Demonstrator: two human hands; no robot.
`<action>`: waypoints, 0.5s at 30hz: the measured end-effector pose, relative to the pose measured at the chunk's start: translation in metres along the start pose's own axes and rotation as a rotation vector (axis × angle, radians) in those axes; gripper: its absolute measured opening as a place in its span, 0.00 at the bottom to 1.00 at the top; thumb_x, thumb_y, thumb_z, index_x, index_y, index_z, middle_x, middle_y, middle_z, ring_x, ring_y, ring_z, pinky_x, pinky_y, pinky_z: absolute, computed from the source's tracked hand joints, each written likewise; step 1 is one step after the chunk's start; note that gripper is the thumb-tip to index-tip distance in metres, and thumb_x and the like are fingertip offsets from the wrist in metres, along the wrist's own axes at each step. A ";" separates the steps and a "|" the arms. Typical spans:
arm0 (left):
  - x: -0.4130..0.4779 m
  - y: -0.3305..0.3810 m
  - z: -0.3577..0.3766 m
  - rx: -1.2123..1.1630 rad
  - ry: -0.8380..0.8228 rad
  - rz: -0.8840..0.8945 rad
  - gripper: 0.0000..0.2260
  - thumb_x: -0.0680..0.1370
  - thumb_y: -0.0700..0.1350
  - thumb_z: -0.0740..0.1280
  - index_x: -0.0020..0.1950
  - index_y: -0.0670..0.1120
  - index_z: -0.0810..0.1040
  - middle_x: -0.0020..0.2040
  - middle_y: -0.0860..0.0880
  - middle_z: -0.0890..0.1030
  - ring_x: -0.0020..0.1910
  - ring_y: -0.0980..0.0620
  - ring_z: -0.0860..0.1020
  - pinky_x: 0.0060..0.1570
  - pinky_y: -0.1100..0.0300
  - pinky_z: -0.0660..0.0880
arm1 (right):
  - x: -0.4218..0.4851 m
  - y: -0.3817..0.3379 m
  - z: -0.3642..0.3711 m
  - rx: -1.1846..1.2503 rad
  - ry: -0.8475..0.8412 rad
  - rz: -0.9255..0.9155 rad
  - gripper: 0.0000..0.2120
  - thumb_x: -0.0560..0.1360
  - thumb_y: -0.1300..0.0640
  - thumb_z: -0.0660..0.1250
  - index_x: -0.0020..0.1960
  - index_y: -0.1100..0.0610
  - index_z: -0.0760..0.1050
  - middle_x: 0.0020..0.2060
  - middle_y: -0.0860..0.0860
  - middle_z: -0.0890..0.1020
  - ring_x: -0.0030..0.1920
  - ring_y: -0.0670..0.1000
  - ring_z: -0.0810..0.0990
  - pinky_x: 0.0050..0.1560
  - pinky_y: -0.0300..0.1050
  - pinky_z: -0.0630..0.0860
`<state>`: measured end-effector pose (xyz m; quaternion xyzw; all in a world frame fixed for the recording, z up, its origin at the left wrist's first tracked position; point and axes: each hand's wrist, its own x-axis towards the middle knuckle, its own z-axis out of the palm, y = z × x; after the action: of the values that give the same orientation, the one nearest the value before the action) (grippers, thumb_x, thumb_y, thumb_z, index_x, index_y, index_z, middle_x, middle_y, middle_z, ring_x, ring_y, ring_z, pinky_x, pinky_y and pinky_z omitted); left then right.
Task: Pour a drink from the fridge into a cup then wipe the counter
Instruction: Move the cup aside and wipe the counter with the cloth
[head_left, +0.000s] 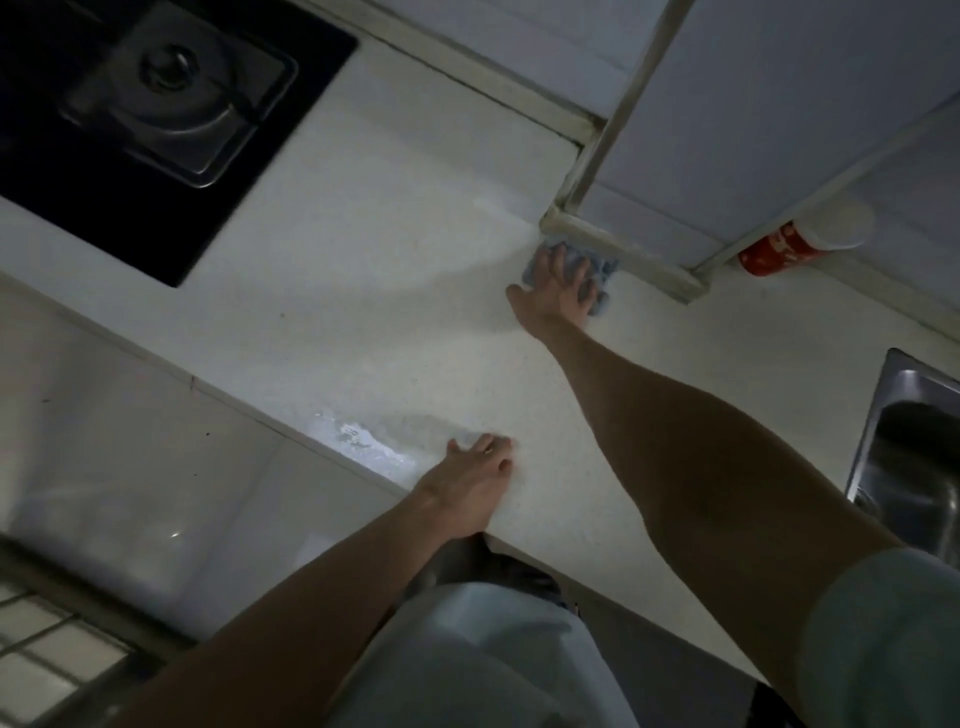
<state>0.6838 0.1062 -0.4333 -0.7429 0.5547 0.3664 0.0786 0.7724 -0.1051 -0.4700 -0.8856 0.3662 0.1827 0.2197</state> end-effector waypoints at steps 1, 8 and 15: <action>-0.001 0.000 0.000 -0.011 -0.008 -0.002 0.23 0.81 0.39 0.58 0.77 0.39 0.62 0.80 0.42 0.52 0.78 0.43 0.53 0.73 0.37 0.60 | 0.003 -0.009 0.000 -0.008 -0.017 -0.032 0.38 0.78 0.40 0.53 0.79 0.53 0.40 0.79 0.51 0.39 0.76 0.60 0.33 0.74 0.60 0.35; -0.002 0.004 0.002 0.010 0.012 -0.035 0.25 0.80 0.39 0.58 0.78 0.40 0.60 0.80 0.43 0.51 0.78 0.43 0.52 0.73 0.38 0.60 | -0.003 -0.007 -0.001 -0.271 -0.030 -0.372 0.37 0.79 0.41 0.55 0.79 0.53 0.41 0.79 0.52 0.41 0.77 0.60 0.37 0.74 0.58 0.37; -0.006 0.007 -0.006 -0.078 0.015 -0.043 0.25 0.80 0.35 0.58 0.78 0.42 0.61 0.80 0.45 0.53 0.79 0.46 0.51 0.75 0.40 0.57 | -0.012 0.061 -0.011 -0.360 0.007 -0.542 0.30 0.79 0.44 0.54 0.79 0.48 0.50 0.79 0.50 0.52 0.78 0.57 0.48 0.75 0.60 0.50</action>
<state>0.6798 0.1055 -0.4236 -0.7598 0.5245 0.3804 0.0535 0.7214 -0.1426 -0.4708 -0.9761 0.0799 0.1762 0.0991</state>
